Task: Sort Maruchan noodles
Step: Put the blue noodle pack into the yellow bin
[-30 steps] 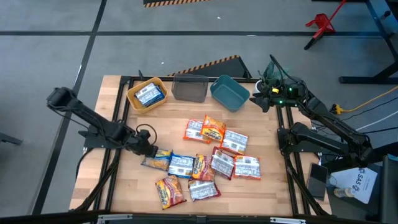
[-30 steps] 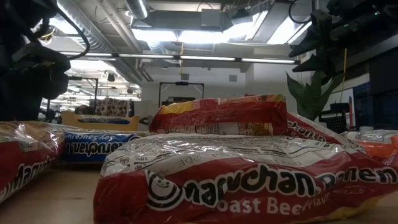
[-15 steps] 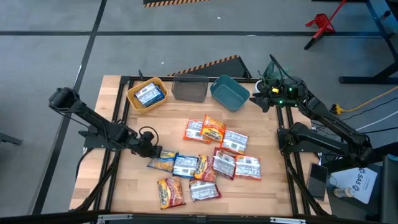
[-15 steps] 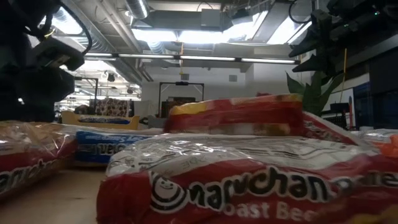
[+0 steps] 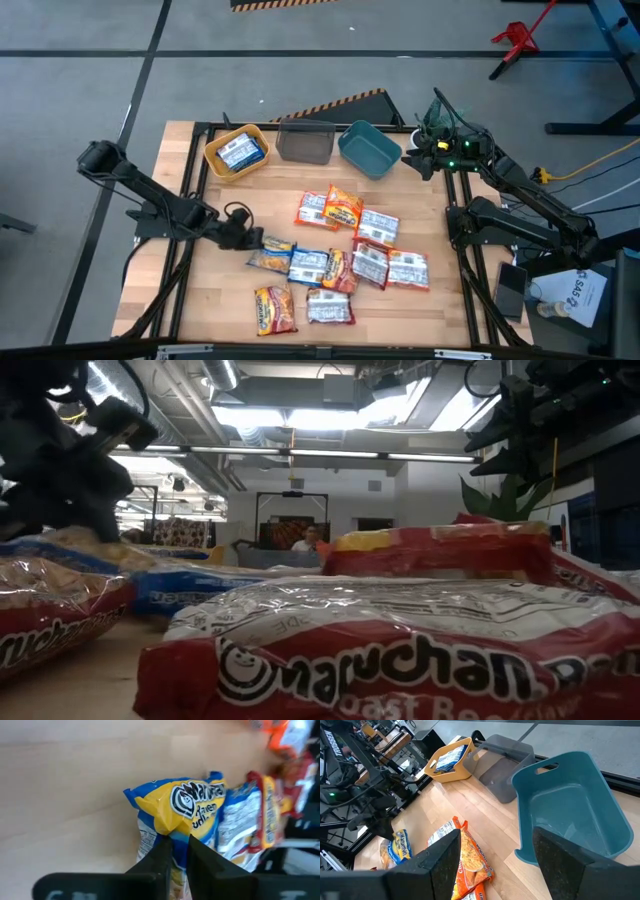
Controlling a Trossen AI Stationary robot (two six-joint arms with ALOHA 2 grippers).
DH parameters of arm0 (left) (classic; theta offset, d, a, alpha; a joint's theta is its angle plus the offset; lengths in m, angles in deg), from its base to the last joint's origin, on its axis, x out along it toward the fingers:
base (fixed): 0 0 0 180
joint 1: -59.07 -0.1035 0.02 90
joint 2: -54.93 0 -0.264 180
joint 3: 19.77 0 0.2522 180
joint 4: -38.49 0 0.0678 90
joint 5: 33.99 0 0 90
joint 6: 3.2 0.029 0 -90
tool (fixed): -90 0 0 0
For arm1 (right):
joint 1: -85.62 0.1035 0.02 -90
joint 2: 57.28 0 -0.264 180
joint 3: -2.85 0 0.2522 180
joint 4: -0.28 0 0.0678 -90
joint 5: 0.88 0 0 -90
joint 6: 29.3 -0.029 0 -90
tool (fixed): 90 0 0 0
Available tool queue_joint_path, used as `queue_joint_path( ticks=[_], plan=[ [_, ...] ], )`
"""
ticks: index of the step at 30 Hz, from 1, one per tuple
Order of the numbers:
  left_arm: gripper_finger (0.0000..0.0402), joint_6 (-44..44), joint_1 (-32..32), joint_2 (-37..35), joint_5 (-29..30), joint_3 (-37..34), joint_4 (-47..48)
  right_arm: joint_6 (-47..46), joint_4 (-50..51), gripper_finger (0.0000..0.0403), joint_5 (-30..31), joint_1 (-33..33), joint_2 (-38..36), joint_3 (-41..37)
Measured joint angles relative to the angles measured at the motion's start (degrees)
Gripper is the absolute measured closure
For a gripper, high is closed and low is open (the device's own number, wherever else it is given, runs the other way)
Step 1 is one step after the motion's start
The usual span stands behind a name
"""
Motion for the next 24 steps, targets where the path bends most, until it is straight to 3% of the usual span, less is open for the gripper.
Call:
queue_joint_path(
  ticks=[6, 13, 24],
  plan=[
    [0.0396, -0.6, -2.1, -0.8, 2.7, 0.0, -1.9, 0.0, 0.0, 0.0169, 0.1, 0.0, 0.0, 0.0],
    [0.0399, 1.3, -5.6, -4.8, 7.1, 0.0, -1.9, 0.9, 0.0, 0.0169, 0.1, 0.0, 0.0, 0.0],
    [0.0401, 8.6, -13.6, -15.2, 19.6, 0.0, -1.0, 1.1, 0.0, 0.0169, 0.5, 0.0, 0.0, 0.0]
  ],
)
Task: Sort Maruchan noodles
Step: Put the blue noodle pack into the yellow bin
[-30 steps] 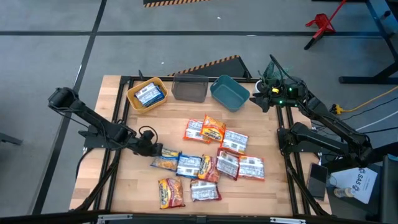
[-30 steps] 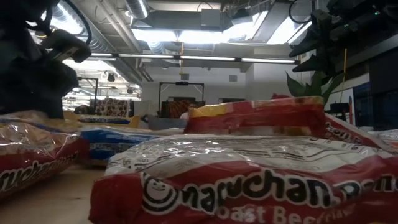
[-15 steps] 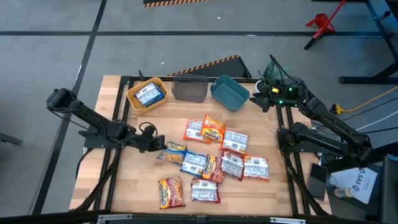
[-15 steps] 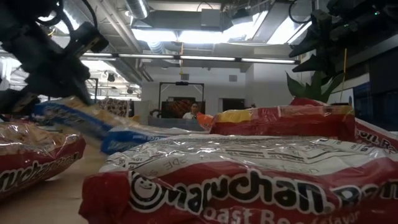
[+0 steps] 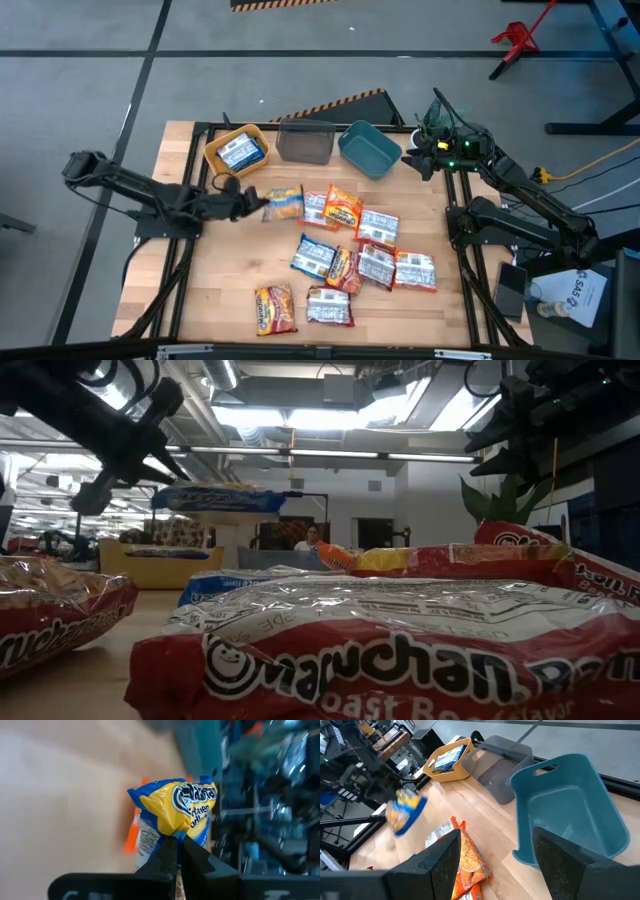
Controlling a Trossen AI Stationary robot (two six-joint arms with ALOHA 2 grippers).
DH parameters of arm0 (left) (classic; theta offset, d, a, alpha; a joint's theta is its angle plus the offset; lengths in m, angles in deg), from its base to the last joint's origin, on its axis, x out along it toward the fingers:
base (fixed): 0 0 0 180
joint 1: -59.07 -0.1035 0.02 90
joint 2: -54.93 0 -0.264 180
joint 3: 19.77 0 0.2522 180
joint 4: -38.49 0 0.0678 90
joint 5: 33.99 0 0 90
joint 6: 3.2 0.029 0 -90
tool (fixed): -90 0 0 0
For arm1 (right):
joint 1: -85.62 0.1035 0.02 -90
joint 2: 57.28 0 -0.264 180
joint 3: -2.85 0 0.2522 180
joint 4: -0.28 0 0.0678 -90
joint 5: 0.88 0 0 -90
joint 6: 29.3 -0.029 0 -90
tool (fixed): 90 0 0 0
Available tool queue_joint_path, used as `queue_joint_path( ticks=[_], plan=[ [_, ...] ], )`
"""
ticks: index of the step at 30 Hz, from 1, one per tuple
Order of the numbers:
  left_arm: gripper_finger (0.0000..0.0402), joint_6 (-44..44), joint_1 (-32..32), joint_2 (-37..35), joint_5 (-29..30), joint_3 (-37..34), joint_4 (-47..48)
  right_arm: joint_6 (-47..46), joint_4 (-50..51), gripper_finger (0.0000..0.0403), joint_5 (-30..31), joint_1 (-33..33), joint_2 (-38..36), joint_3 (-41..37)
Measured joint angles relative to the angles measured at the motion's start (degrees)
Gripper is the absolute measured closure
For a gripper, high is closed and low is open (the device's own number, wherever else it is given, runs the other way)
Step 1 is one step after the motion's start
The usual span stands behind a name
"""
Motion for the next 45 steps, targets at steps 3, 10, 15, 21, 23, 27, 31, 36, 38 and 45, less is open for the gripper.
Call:
queue_joint_path(
  ticks=[3, 10, 15, 21, 23, 27, 31, 36, 38, 45],
  plan=[
    [0.0401, 3.2, -3.3, -2.7, 3.3, 0.0, -0.2, 0.0, 0.0, 0.0169, 0.1, 0.0, 0.0, 0.0],
    [0.0401, 12.0, -11.8, -8.6, 7.4, 0.0, -0.8, 0.0, 0.0, 0.0169, 1.4, 0.0, 0.0, 0.0],
    [0.0401, 16.5, -18.8, -11.7, 10.0, 0.0, -0.7, 0.0, 0.0, 0.0169, 1.4, 0.0, 0.0, 0.0],
    [0.0401, 17.6, -28.3, -12.3, 6.8, 0.0, 2.1, 0.0, 0.0, 0.0169, 2.4, 0.0, 0.0, 0.0],
    [0.0401, 17.5, -31.1, -12.3, 4.6, 0.0, 5.2, 0.0, 0.0, 0.0169, 2.4, 0.0, 0.0, 0.0],
    [0.0401, 16.1, -36.1, -12.8, 1.8, 0.0, 9.6, 0.0, 0.0, 0.0169, 2.4, 0.0, 0.0, 0.0],
    [0.0401, 17.0, -39.6, -14.1, 1.3, 0.0, 9.2, 0.0, 0.0, 0.0169, 2.4, 0.0, 0.0, 0.0],
    [0.0401, 16.7, -44.0, -15.0, -1.9, 0.0, 14.4, 0.2, 0.0, 0.0169, 2.4, 0.0, 0.0, 0.0],
    [0.0401, 16.9, -45.5, -15.0, -4.2, 0.0, 16.4, 0.7, 0.0, 0.0169, 3.1, 0.0, 0.0, 0.0],
    [0.0401, 20.9, -49.9, -14.7, -7.6, 0.0, 17.1, 1.4, 0.0, 0.0169, 4.1, 0.0, 0.0, 0.0]
  ],
)
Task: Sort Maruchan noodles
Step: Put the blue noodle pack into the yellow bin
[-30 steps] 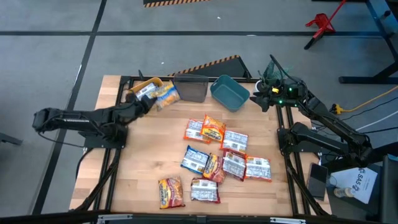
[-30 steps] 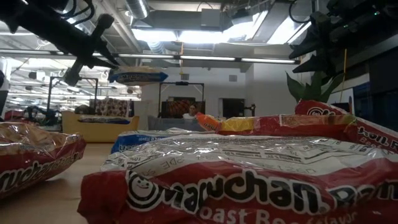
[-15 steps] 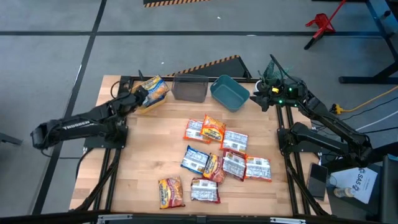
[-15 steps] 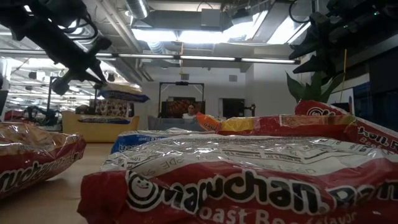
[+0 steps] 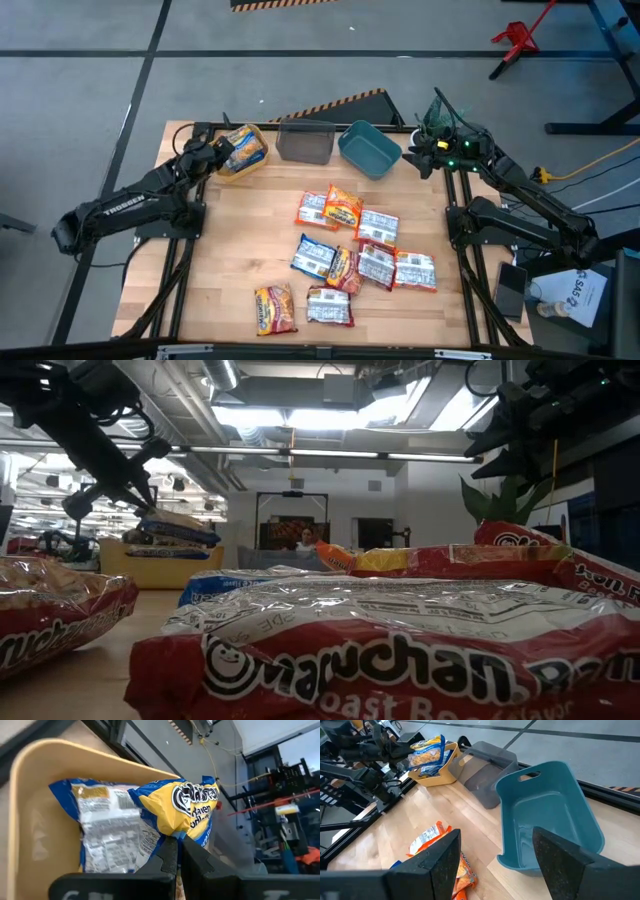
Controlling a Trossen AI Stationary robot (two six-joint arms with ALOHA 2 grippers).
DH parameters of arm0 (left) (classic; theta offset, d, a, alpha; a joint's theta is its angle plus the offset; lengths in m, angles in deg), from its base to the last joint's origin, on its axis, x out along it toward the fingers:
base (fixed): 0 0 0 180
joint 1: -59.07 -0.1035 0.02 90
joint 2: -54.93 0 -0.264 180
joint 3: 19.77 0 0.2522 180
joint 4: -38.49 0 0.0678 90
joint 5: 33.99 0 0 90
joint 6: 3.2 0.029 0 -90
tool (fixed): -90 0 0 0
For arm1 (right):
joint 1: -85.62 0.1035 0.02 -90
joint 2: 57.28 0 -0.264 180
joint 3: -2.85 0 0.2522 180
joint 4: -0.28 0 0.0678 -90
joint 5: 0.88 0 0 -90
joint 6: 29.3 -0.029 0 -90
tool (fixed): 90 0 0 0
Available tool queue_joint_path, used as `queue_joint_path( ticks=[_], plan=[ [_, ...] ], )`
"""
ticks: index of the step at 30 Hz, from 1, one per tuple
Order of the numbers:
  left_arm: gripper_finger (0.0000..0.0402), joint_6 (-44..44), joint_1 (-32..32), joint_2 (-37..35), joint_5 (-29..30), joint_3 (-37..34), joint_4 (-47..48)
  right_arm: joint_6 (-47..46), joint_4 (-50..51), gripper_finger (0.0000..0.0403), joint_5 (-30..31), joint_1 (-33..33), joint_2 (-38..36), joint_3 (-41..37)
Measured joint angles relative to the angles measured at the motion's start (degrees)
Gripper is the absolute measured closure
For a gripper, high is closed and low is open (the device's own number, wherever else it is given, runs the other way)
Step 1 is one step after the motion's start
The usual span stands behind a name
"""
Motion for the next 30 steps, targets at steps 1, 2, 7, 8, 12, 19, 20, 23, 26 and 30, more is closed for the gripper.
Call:
queue_joint_path(
  ticks=[1, 2, 7, 8, 12, 19, 20, 23, 26, 30],
  plan=[
    [0.0401, 0.2, -0.6, 0.0, -0.1, 0.0, 0.2, 0.0, 0.0, 0.0169, 0.0, 0.0, 0.0, 0.0],
    [0.0401, 0.6, -1.3, 0.0, -0.2, 0.0, 0.4, 0.0, 0.0, 0.0169, 0.0, 0.0, 0.0, 0.0],
    [0.0401, 2.7, -4.5, 0.3, -2.8, 0.0, 0.4, 0.0, 0.0, 0.0169, 0.0, 0.0, 0.0, 0.0],
    [0.0401, 3.4, -5.0, 0.6, -4.0, 0.0, 0.4, 0.0, 0.0, 0.0169, 0.0, 0.0, 0.0, 0.0],
    [0.0401, 4.4, -7.1, 2.7, -7.3, 0.0, 0.1, 0.0, 0.0, 0.0169, 0.4, 0.0, 0.0, 0.0],
    [0.0396, 5.2, -9.6, 4.4, -7.2, 0.0, -2.1, 0.0, 0.0, 0.0169, 0.4, 0.0, 0.0, 0.0],
    [0.0392, 5.3, -9.9, 4.5, -7.4, 0.0, -2.3, 0.0, 0.0, 0.0169, 0.4, 0.0, 0.0, 0.0],
    [0.0379, 5.7, -10.5, 4.6, -7.5, 0.0, -2.3, 0.0, 0.0, 0.0169, 0.4, 0.0, 0.0, 0.0],
    [0.0367, 5.7, -11.0, 4.5, -7.9, 0.0, -2.2, 0.0, 0.0, 0.0169, 0.4, 0.0, 0.0, 0.0],
    [0.0347, 6.6, -11.1, 4.6, -8.7, 0.0, -2.2, 0.0, 0.0, 0.0169, 0.4, 0.0, 0.0, 0.0]
  ],
)
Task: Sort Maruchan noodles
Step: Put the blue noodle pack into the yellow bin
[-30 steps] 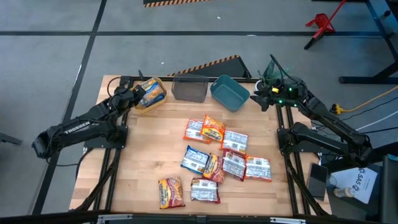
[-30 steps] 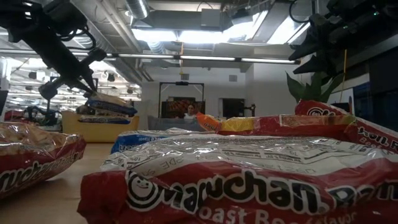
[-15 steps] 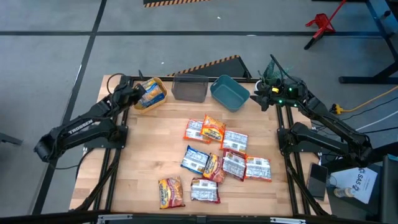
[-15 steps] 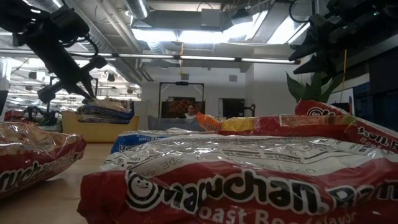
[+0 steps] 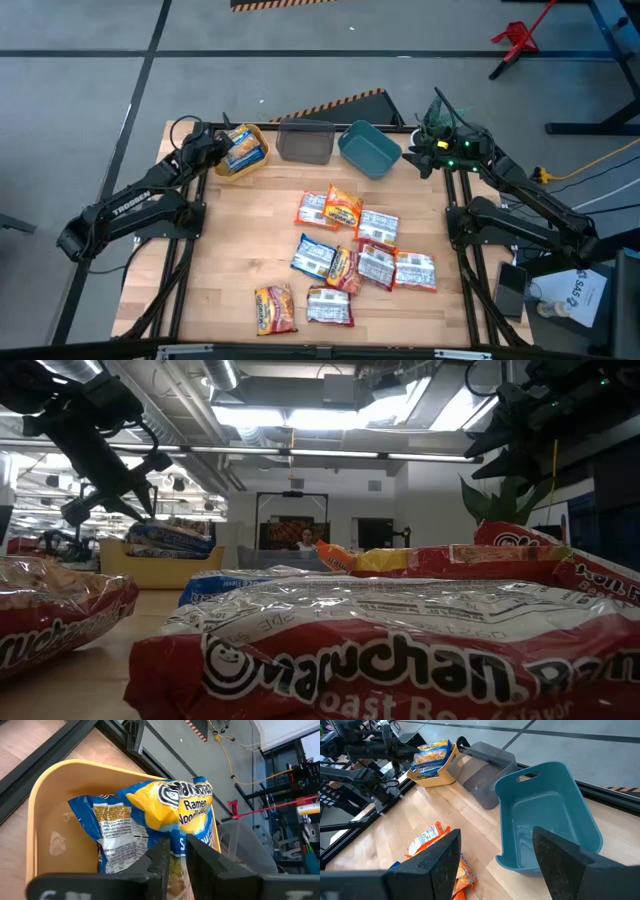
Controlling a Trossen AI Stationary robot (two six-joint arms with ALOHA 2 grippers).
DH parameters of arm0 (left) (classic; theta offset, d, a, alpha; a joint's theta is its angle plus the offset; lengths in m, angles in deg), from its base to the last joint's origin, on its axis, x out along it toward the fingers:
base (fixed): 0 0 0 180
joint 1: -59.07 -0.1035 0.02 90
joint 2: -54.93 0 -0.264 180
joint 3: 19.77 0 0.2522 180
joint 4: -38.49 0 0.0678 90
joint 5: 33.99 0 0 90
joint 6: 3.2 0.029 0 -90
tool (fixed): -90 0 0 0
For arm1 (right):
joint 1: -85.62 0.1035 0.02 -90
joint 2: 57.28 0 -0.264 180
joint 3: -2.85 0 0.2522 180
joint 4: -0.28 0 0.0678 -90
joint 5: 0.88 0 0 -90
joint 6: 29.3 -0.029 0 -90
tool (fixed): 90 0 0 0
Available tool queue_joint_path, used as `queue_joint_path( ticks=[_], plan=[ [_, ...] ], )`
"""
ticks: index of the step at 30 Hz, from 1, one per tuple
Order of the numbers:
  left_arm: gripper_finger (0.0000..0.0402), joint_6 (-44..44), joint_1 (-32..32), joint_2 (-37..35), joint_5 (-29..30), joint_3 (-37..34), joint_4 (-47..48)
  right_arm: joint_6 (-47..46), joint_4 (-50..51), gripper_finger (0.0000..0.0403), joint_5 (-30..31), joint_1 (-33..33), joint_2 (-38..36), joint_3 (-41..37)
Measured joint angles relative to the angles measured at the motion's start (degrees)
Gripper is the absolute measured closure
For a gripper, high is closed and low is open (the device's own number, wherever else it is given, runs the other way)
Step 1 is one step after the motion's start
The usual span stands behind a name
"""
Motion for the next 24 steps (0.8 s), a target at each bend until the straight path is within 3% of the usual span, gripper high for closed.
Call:
queue_joint_path(
  ticks=[14, 24],
  plan=[
    [0.0264, 7.7, -0.1, 0.0, 0.4, 0.0, 0.0, 0.0, 0.0, 0.0169, 0.0, 0.0, 0.0, 0.0],
    [0.0254, 11.6, -1.8, -0.1, -1.7, 0.0, 0.0, -0.2, 0.0, 0.0169, -0.6, 0.0, 0.0, 0.0]
  ],
)
